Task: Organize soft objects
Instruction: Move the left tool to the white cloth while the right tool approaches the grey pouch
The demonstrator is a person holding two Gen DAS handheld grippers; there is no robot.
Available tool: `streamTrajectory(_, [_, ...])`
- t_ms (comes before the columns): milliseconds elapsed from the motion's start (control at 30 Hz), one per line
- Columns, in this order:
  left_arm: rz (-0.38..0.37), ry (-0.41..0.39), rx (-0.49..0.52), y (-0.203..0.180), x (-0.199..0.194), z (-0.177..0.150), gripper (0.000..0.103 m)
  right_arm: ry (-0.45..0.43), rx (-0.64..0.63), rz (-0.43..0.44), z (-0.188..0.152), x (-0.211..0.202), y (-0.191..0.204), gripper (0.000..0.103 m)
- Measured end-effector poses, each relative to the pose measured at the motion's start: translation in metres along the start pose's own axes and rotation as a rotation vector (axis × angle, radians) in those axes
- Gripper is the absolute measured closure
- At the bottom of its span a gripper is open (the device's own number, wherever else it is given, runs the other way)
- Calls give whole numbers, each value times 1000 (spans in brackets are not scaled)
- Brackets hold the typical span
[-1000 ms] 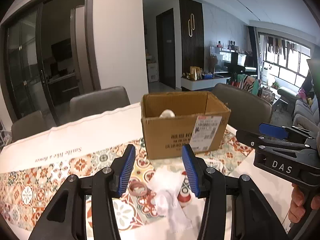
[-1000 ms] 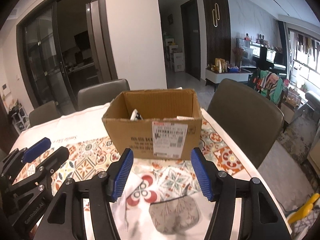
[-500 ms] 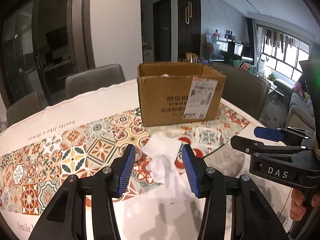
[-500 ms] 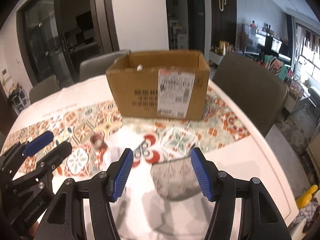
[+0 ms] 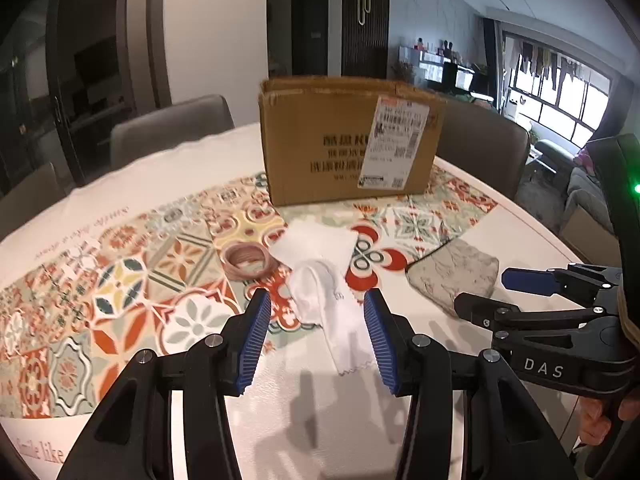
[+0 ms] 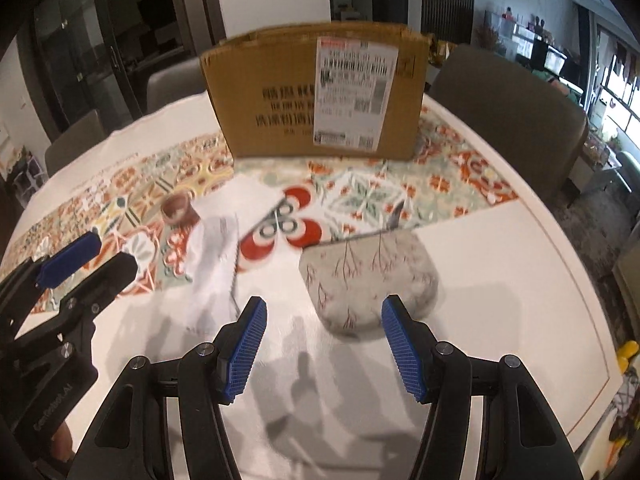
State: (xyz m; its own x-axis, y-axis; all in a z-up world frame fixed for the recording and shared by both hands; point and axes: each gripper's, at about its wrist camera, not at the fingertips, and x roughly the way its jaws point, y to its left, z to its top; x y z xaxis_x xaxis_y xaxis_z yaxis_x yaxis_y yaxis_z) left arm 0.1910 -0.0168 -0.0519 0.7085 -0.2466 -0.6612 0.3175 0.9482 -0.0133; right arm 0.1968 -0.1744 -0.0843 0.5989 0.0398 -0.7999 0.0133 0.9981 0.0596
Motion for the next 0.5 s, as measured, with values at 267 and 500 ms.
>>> streamTrajectory(267, [-41,54,3,0,26,-4,55,32,2,-29,-6,15,-5,42])
streamTrajectory(500, [-63,93,5,-1,49,-1,55,55,-6,-47,-6,31,-8,42])
